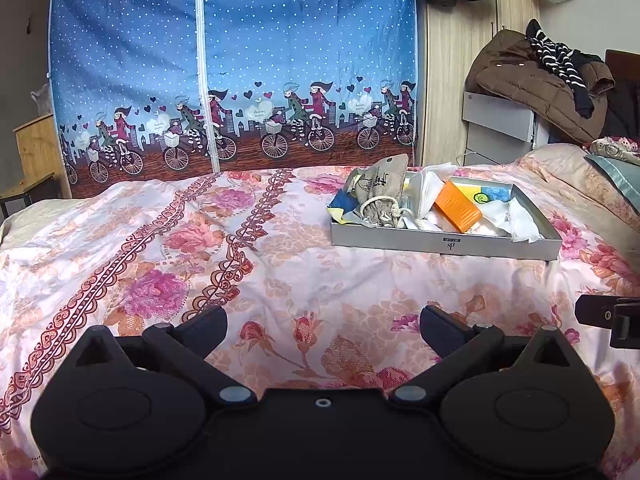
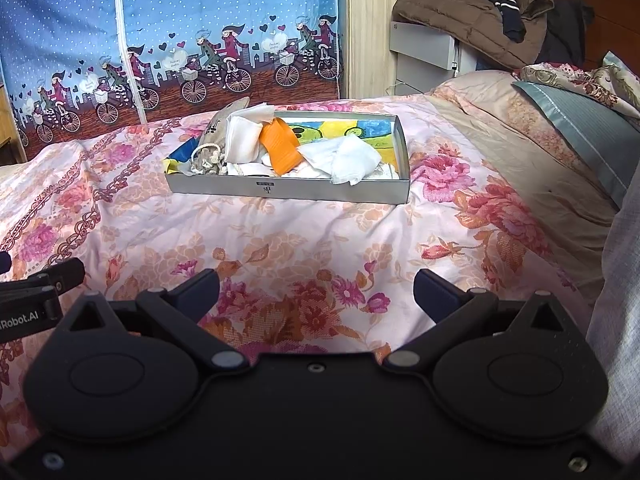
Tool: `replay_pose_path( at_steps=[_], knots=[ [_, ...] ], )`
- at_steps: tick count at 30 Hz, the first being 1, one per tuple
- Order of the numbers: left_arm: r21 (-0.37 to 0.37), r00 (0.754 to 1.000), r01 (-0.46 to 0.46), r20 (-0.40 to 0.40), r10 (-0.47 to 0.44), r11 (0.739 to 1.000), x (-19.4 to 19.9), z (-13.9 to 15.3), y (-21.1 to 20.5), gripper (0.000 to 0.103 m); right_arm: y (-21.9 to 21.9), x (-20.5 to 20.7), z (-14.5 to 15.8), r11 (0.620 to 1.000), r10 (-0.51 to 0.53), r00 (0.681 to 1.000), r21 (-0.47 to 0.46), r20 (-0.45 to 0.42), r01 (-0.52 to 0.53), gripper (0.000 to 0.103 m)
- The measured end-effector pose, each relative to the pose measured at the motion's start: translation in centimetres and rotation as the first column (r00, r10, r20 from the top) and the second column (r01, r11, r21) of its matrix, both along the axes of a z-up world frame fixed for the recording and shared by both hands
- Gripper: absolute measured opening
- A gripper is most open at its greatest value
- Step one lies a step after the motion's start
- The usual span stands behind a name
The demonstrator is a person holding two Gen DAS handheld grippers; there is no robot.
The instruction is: Organize soft objects
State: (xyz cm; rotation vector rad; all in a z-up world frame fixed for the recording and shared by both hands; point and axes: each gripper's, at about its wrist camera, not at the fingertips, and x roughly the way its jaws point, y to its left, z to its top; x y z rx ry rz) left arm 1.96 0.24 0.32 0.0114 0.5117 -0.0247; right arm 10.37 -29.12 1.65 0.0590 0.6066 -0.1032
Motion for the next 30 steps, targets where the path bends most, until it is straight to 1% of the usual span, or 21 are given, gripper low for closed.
replay_pose_path(
  at_steps=[6, 13, 23, 30],
  knots=[
    [0.0, 1.0, 0.002, -0.005, -0.002, 1.0, 0.2, -0.1, 0.0, 0.102, 0.0, 0.0, 0.0, 1.0, -0.001, 1.0, 0.0, 0.0, 0.001, 0.103],
    [-0.029, 0.999, 0.029, -0.025, -0.03, 0.999, 0.0, 0.1, 0.2, 0.102, 0.0, 0.0, 0.0, 1.0, 0.001, 1.0, -0.001, 0.0, -0.001, 0.103],
    [0.0, 0.999, 0.045, -0.02, -0.045, 0.999, 0.9, 0.8, -1.2, 0.102, -0.1, 0.0, -0.1, 1.0, 0.004, 1.0, -0.001, -0.002, -0.004, 0.103],
    [0.015, 0.999, 0.05, -0.019, -0.05, 0.999, 0.9, 0.8, -1.3, 0.102, -0.2, 0.0, -0.1, 1.0, 0.005, 1.0, -0.001, -0.005, -0.005, 0.103]
  ],
)
